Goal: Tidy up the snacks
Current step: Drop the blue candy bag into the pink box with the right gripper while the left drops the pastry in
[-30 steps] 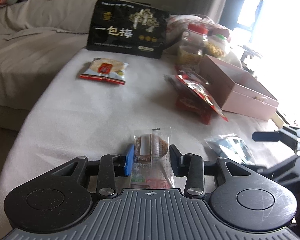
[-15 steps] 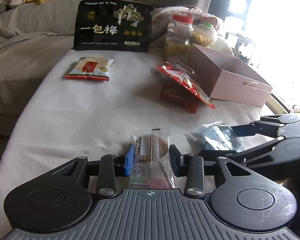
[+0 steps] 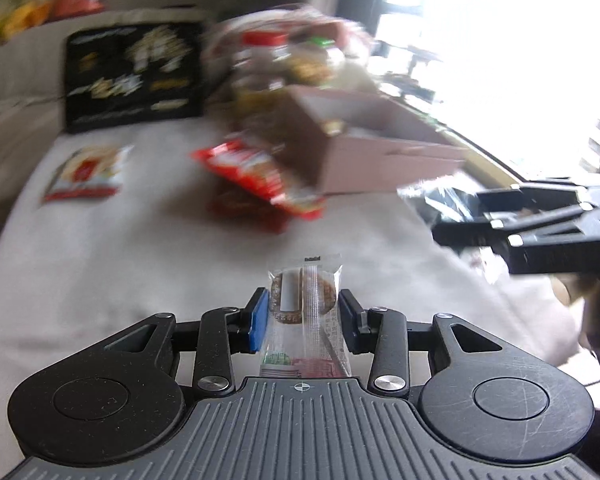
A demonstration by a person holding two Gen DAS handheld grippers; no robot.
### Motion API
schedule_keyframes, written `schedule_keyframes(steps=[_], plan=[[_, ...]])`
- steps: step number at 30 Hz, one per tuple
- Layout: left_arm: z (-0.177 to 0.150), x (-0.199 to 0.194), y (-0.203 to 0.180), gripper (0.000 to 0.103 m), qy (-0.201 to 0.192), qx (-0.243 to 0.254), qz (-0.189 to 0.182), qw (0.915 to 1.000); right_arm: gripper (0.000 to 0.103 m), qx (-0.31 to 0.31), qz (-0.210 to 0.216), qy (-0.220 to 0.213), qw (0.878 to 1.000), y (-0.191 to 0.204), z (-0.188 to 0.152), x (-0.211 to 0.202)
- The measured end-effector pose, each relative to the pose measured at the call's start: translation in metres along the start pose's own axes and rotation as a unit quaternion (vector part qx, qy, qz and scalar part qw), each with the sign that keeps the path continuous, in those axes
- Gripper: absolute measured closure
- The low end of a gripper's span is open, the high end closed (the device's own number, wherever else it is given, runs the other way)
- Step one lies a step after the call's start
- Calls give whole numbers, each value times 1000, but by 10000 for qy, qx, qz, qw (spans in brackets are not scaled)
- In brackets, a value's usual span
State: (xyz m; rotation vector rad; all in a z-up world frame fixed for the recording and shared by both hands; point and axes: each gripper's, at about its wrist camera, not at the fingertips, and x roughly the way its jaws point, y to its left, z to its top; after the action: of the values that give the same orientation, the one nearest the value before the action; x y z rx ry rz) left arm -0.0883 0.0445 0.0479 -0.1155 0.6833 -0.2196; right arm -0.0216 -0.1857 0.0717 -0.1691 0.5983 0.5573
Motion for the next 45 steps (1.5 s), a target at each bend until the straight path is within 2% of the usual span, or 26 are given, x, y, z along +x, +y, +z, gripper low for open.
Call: schedule_keyframes(steps=[4,9,12,14,17,20,21,22,25,28,30,32,34,37,41,42,45], plan=[[34,1,-23,61,-174,302,-418,9985,42,346,-356,-338,9982,-34,0,-24],[108,27,-37,61,-676,457,-396,9959,42,588,-627,-651,9942,-64,8,-32],[163,64,-38,60,-712,111,-538,9959,42,647,-700,-788,9923,-79,20,-28],[197,99,-39,59,-642,-204,-788,9946,42,719,-763,-813,9912,-89,28,-22],[215,163,-38,57,-411,-858,-1191,9883,42,886,-851,-784,9893,-105,43,-10],[208,218,-34,58,134,-1192,-1520,9811,42,1102,-861,-709,9876,-122,59,2],[206,224,-31,58,182,-1253,-1533,9800,42,1164,-852,-698,9871,-128,65,4],[203,223,-26,58,72,-1356,-1520,9790,42,1208,-851,-695,9866,-131,71,8],[204,207,-7,58,-421,-1379,-1412,9794,42,1318,-773,-682,9859,-144,96,27],[209,184,17,58,-710,-1580,-1301,9763,40,1436,-596,-545,9863,-153,129,61],[205,166,36,58,-717,-1737,-1132,9756,33,1570,-555,-285,9856,-160,148,90],[190,140,54,58,-669,-1771,-873,9780,33,1715,-624,-51,9832,-167,158,109],[171,116,71,58,-693,-1729,-560,9809,32,1710,-676,-52,9829,-166,159,112],[129,83,102,58,-645,-1795,-56,9816,27,1629,-748,-131,9837,-152,155,107],[69,49,137,58,-523,-1929,658,9776,26,1236,-513,47,9910,-109,149,113],[58,46,142,58,-433,-1988,713,9765,26,1062,-405,88,9935,-92,145,115],[29,35,152,58,-342,-2312,569,9706,26,546,41,157,9984,-39,131,118]])
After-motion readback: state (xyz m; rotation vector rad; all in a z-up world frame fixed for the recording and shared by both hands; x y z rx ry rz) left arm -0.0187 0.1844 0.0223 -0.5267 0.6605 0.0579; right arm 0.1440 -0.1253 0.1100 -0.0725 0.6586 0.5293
